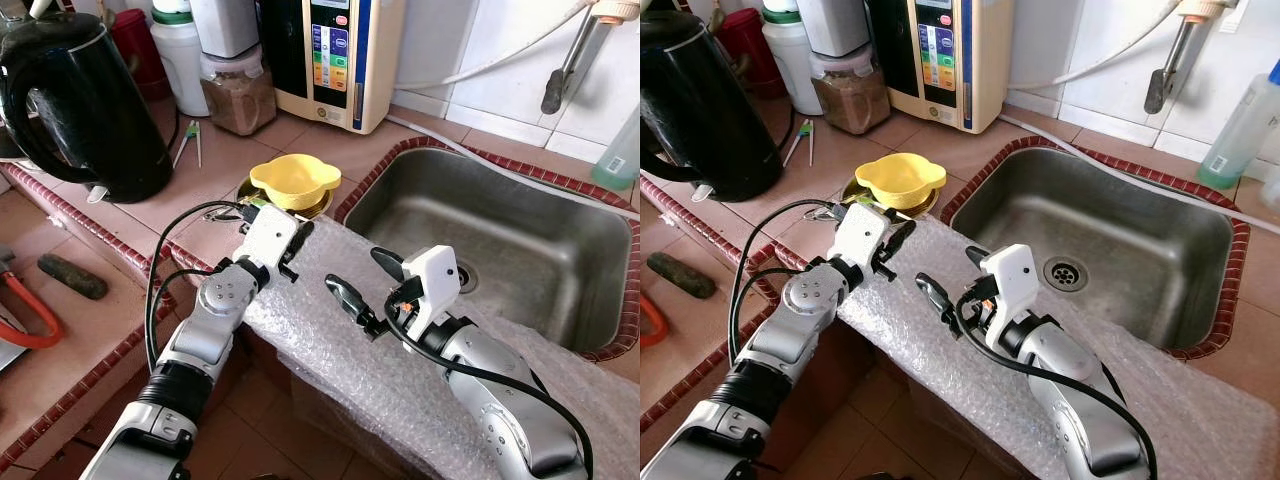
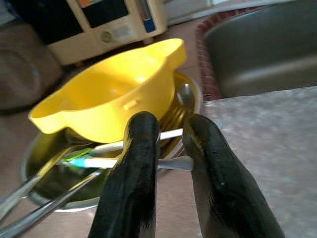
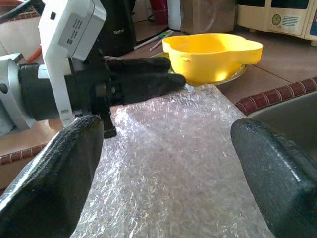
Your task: Kitchen organization
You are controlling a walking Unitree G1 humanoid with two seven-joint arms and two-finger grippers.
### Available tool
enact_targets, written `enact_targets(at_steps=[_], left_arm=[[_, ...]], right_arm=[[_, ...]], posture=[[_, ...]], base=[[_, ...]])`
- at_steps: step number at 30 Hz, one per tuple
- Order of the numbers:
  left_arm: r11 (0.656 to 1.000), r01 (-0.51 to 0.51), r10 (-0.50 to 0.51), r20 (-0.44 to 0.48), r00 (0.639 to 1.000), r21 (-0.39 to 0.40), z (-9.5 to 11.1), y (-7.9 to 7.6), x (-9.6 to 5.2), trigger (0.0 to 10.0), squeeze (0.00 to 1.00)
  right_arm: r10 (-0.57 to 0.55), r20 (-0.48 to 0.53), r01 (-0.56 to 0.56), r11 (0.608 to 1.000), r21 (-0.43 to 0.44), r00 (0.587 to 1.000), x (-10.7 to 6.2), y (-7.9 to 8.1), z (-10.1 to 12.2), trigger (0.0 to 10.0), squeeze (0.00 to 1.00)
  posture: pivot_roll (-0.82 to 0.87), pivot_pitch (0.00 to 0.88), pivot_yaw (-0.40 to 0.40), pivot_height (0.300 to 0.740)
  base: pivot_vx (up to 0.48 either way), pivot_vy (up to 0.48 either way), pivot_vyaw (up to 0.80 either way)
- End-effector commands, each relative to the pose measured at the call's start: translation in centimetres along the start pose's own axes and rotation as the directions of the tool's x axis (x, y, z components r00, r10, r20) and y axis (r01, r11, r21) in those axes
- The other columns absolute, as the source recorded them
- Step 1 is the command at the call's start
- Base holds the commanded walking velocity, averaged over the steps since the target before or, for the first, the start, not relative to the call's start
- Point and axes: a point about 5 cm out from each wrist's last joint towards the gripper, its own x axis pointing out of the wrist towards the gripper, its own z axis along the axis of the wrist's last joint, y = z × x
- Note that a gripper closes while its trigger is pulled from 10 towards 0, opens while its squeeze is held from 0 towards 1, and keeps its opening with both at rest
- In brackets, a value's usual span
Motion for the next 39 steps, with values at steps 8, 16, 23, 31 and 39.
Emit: enact_targets(at_steps=[8,16,23,31,39], left_arm=[[0.987,-0.158,0.160,-0.068,0.985,0.023,-1.1,2.8,-0.9,0.0,0.00],[0.980,-0.194,0.195,-0.030,0.980,0.035,-0.3,3.3,-1.0,0.0,0.00],[0.951,-0.304,0.296,0.114,0.948,0.057,3.0,3.4,-1.8,0.0,0.00],[0.935,-0.348,0.338,0.133,0.932,0.065,3.8,3.7,-2.6,0.0,0.00],[0.939,-0.338,0.332,0.089,0.939,0.062,3.6,2.7,-3.5,0.0,0.00]], right_arm=[[-0.009,0.011,0.009,1.000,-0.008,1.000,-0.1,-0.1,0.2,10.0,0.00],[-0.006,0.009,0.006,1.000,-0.009,1.000,-0.1,-0.1,0.2,10.0,0.00],[-0.006,0.006,0.006,1.000,-0.011,1.000,-0.2,-0.1,0.2,10.0,0.00],[-0.004,0.005,0.004,1.000,-0.011,1.000,-0.1,-0.2,0.2,10.0,0.00],[0.001,0.009,0.000,1.000,-0.012,1.000,0.0,-0.2,0.2,10.0,0.00]], posture=[[-0.11,0.092,0.062,0.740],[-0.11,0.092,0.058,0.740],[-0.11,0.094,0.055,0.740],[-0.11,0.087,0.053,0.740],[-0.11,0.081,0.053,0.740]], base=[[0.000,0.000,0.00],[0.000,0.000,0.00],[0.000,0.000,0.00],[0.000,0.000,0.00],[0.000,0.000,0.00]])
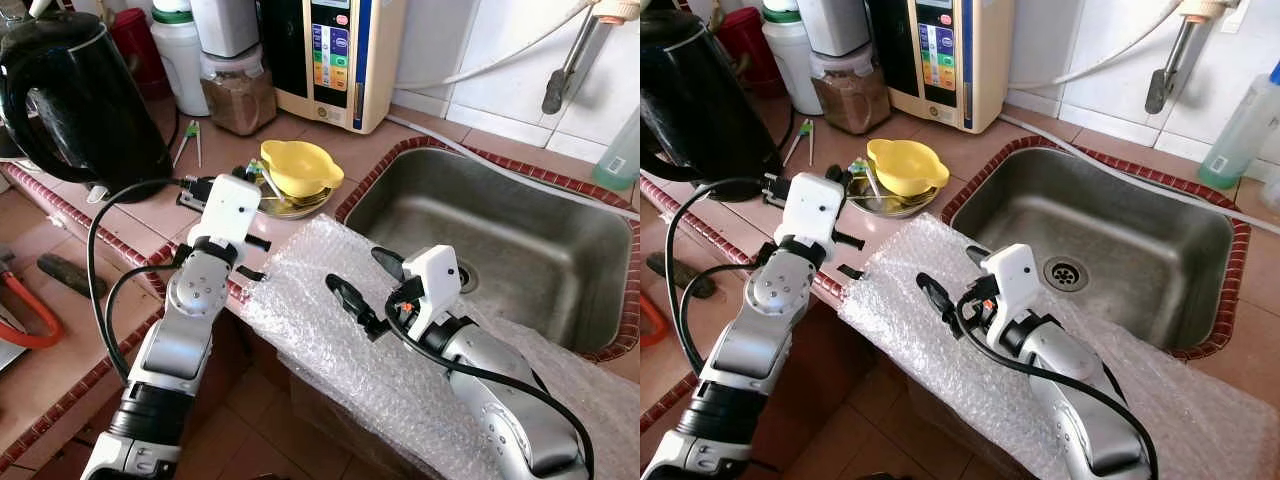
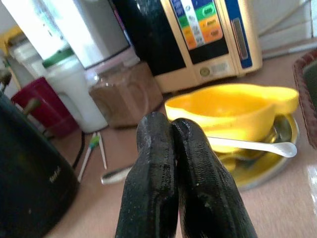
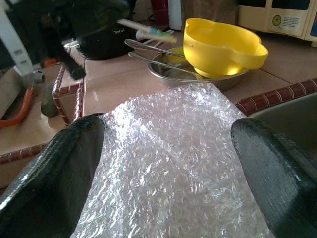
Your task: Kitchen organization
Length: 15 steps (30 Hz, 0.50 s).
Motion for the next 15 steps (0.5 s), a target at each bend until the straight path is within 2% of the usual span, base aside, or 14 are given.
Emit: enact_targets(at_steps=[1,5,7,8,15], left_arm=[[1.000,-0.004,0.004,0.013,1.000,0.010,0.6,0.0,-0.2,0.0,0.00],[1.000,0.002,-0.002,0.023,1.000,0.014,1.2,-0.1,-0.5,0.0,0.00],[1.000,0.006,-0.007,0.058,0.998,0.020,1.8,-0.1,-0.6,0.0,0.00],[1.000,0.007,-0.008,0.106,0.994,0.017,2.7,-0.1,-0.8,0.0,0.00],[1.000,0.026,-0.027,0.163,0.986,0.007,3.8,-0.5,-0.8,0.0,0.00]], right_arm=[[-0.001,0.009,0.002,1.000,-0.005,1.000,0.0,-0.1,0.2,10.0,0.00],[0.005,0.013,-0.005,1.000,0.000,1.000,0.0,-0.1,0.2,10.0,0.00],[0.013,0.025,-0.013,1.000,0.004,1.000,0.0,0.0,0.4,10.0,0.00],[0.016,0.040,-0.016,1.000,0.010,0.999,0.1,-0.1,0.6,10.0,0.00],[0.008,0.055,-0.009,1.000,0.011,0.998,0.2,-0.2,0.9,10.0,0.00]], posture=[[-0.11,0.081,0.053,0.740],[-0.10,0.079,0.052,0.740],[-0.10,0.079,0.052,0.740],[-0.10,0.076,0.056,0.740],[-0.10,0.073,0.056,0.740]], base=[[0.000,0.000,0.00],[0.000,0.000,0.00],[0.000,0.000,0.00],[0.000,0.000,0.00],[0.000,0.000,0.00]])
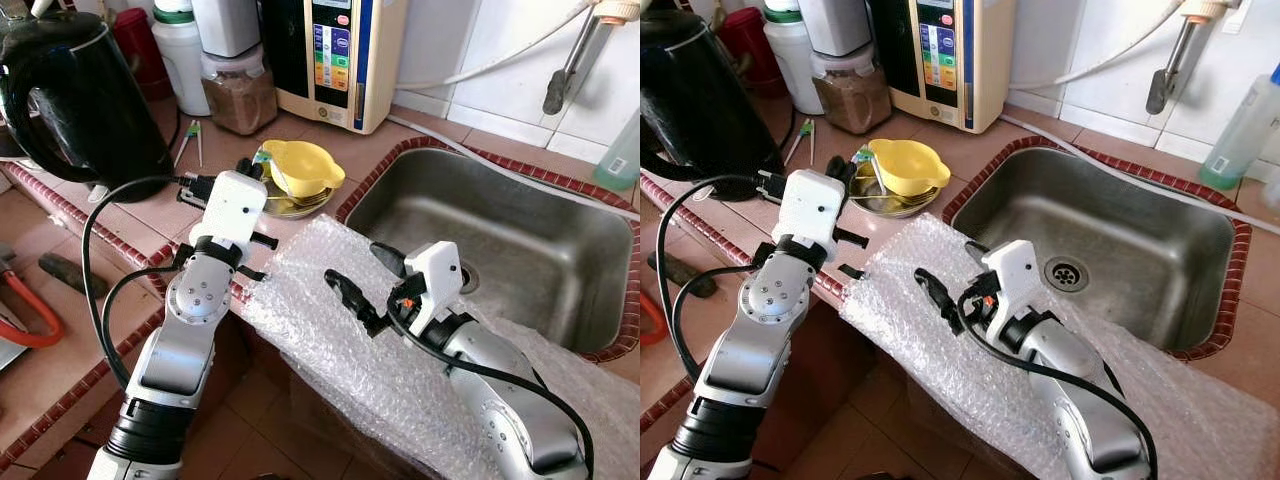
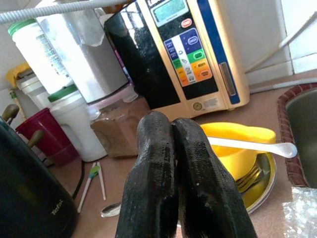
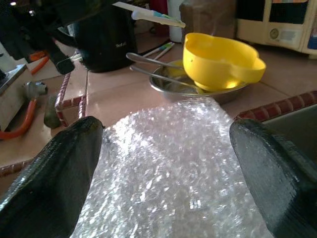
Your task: Kitchen organization
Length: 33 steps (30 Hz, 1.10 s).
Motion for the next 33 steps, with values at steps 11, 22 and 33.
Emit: enact_targets(at_steps=[11,22,33], left_arm=[[0.956,0.220,-0.179,0.208,0.962,-0.194,3.4,-2.8,0.5,0.0,0.00],[0.833,0.232,-0.153,0.194,0.969,-0.503,3.9,-2.2,3.0,0.0,0.00],[0.729,0.332,-0.360,0.077,0.930,-0.599,1.9,-3.1,3.6,0.0,0.00]], right_arm=[[-0.150,0.004,0.150,0.988,-0.038,0.989,0.0,-3.0,0.1,10.0,0.00],[-0.335,0.025,0.334,0.930,-0.150,0.942,-0.5,-7.0,0.9,10.0,0.00],[-0.372,0.041,0.364,0.874,-0.323,0.928,-1.8,-9.5,1.9,10.0,0.00]], posture=[[-0.11,0.070,0.043,0.740],[-0.12,0.077,0.026,0.740],[-0.13,0.087,0.027,0.740]], base=[[0.000,0.000,0.00],[0.000,0.000,0.00],[0.000,0.000,0.00]])
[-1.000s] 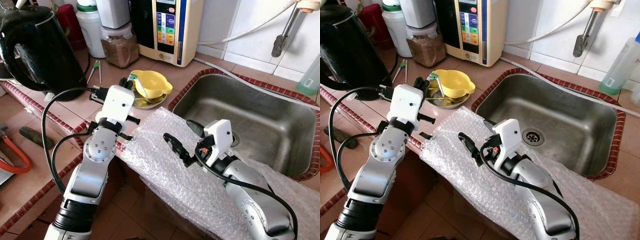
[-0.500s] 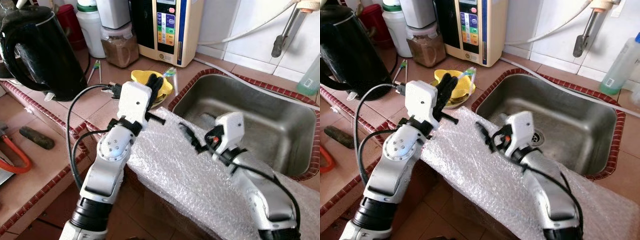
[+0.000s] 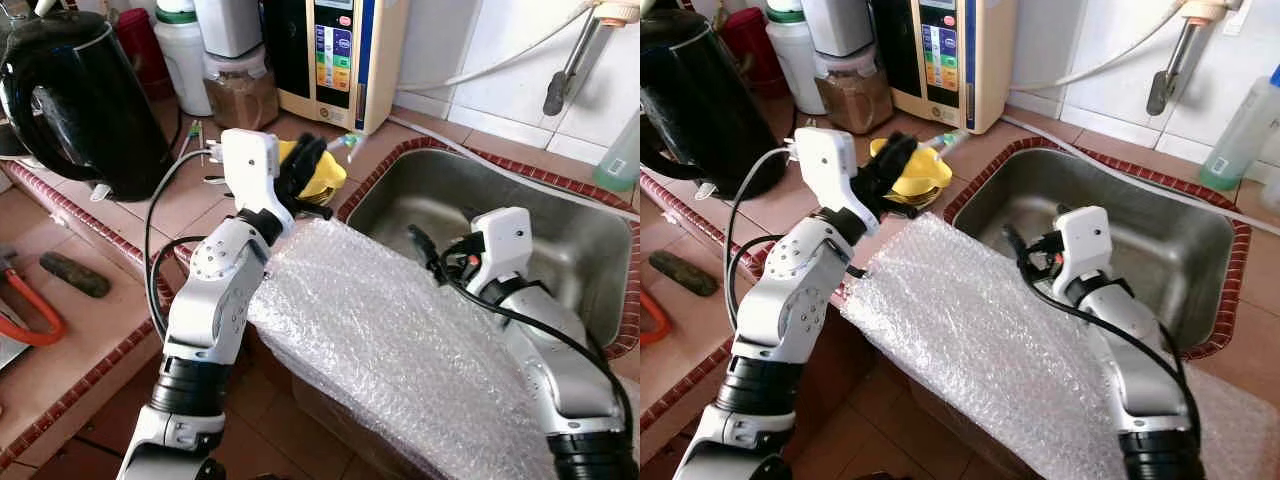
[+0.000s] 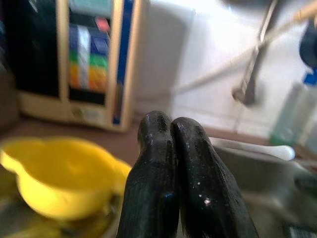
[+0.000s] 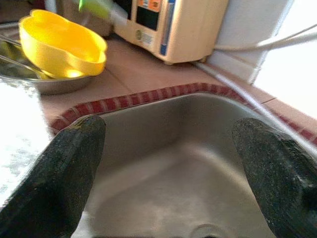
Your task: Kitchen organization
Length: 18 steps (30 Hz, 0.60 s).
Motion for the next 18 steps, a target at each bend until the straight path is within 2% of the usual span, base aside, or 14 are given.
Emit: enact_targets(at_steps=[1,3,6,10,12,13,18], left_arm=[[0.998,0.038,-0.040,-0.042,0.998,-0.044,-0.3,-0.2,0.2,0.0,0.00],[0.998,0.046,-0.048,-0.041,0.998,-0.053,-0.4,-0.3,0.2,0.0,0.00],[0.996,0.066,-0.069,-0.052,0.996,-0.060,-0.5,-0.6,0.3,0.0,0.00],[0.995,0.072,-0.075,-0.048,0.996,-0.074,-0.3,-0.7,0.6,0.0,0.00],[0.990,0.096,-0.102,-0.053,0.993,-0.107,-0.2,-0.9,1.0,0.0,0.00],[0.985,0.120,-0.127,-0.052,0.991,-0.121,-0.1,-1.3,1.2,0.0,0.00],[0.974,0.188,-0.197,-0.065,0.978,-0.122,-0.1,-2.3,1.6,0.0,0.00]], right_arm=[[0.018,0.009,-0.018,0.998,-0.061,1.000,0.1,-0.3,0.2,10.0,0.00],[0.045,0.004,-0.044,0.990,-0.132,0.999,0.1,-0.4,0.3,10.0,0.00],[0.026,0.022,-0.023,0.988,-0.154,0.999,0.2,-1.2,0.6,10.0,0.00],[0.031,0.036,-0.024,0.986,-0.165,0.999,0.3,-1.3,0.8,10.0,0.00],[0.051,0.061,-0.036,0.974,-0.225,0.997,0.4,-1.1,1.3,10.0,0.00],[0.050,0.088,-0.022,0.954,-0.298,0.995,0.6,-0.9,1.9,10.0,0.00],[0.081,0.133,-0.024,0.923,-0.385,0.988,1.1,-0.4,2.7,10.0,0.00]], posture=[[-0.13,0.088,0.029,0.740],[-0.13,0.091,0.030,0.740],[-0.13,0.093,0.031,0.740],[-0.13,0.093,0.030,0.740],[-0.13,0.093,0.030,0.740],[-0.13,0.093,0.032,0.740],[-0.13,0.093,0.038,0.740]], base=[[0.000,0.000,0.00],[0.000,0.000,0.00],[0.000,0.000,0.00],[0.000,0.000,0.00],[0.000,0.000,0.00],[0.000,0.000,0.00],[0.000,0.000,0.00]])
